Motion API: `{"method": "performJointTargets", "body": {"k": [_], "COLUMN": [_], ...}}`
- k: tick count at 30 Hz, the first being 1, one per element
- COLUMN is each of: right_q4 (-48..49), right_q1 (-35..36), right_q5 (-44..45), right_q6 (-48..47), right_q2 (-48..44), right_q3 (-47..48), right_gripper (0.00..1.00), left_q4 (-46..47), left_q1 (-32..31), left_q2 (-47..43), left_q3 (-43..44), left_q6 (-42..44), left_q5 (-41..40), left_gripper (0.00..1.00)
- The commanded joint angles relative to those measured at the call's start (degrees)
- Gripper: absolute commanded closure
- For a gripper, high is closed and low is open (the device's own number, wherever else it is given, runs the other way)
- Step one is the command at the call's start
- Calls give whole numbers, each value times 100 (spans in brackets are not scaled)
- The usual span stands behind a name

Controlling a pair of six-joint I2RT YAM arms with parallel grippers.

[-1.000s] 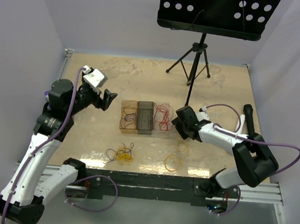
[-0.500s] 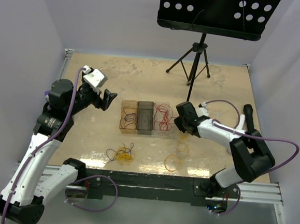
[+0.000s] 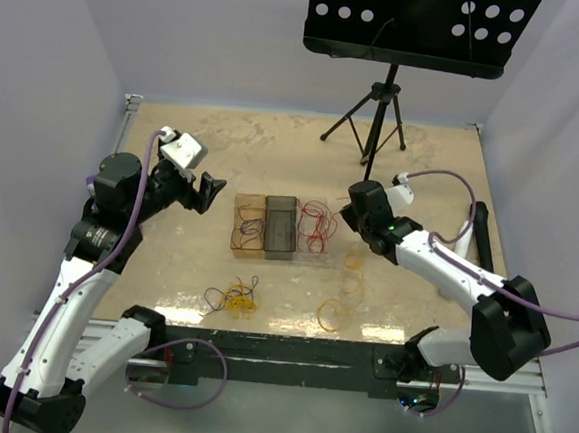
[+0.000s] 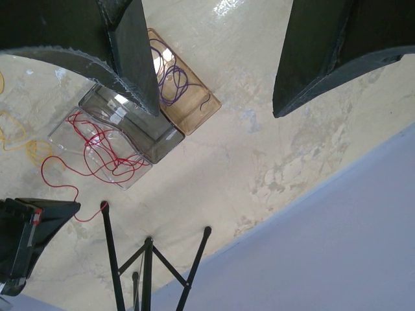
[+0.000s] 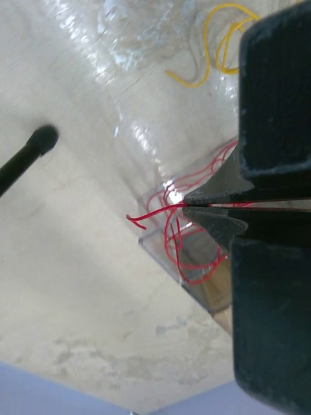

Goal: Untangle the cables
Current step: Place the cable in the bin.

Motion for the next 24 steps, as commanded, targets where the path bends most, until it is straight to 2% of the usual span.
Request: {"method": "performJointTargets", "body": {"k": [1, 4, 12, 24], "right_q4": [239, 705, 618, 22], "right_q1": [148, 280, 711, 773], "right_q5": [216, -206, -268, -260], "right_q6": [-774, -1275, -1803, -1857], "right_q2": [-79, 114, 870, 1618], "right_q3": [209, 192, 657, 1105], "right_gripper": [100, 100, 100, 100], "left_q4": [101, 110, 75, 75], "left_q1": [37, 37, 37, 37], "left_q2": [15, 41, 50, 6], "left_q3": [41, 41, 59, 6], "left_q6": [-40, -49, -23, 4], "left_q5": [-21, -13, -65, -109], "left_gripper": [25, 25, 25, 25]}}
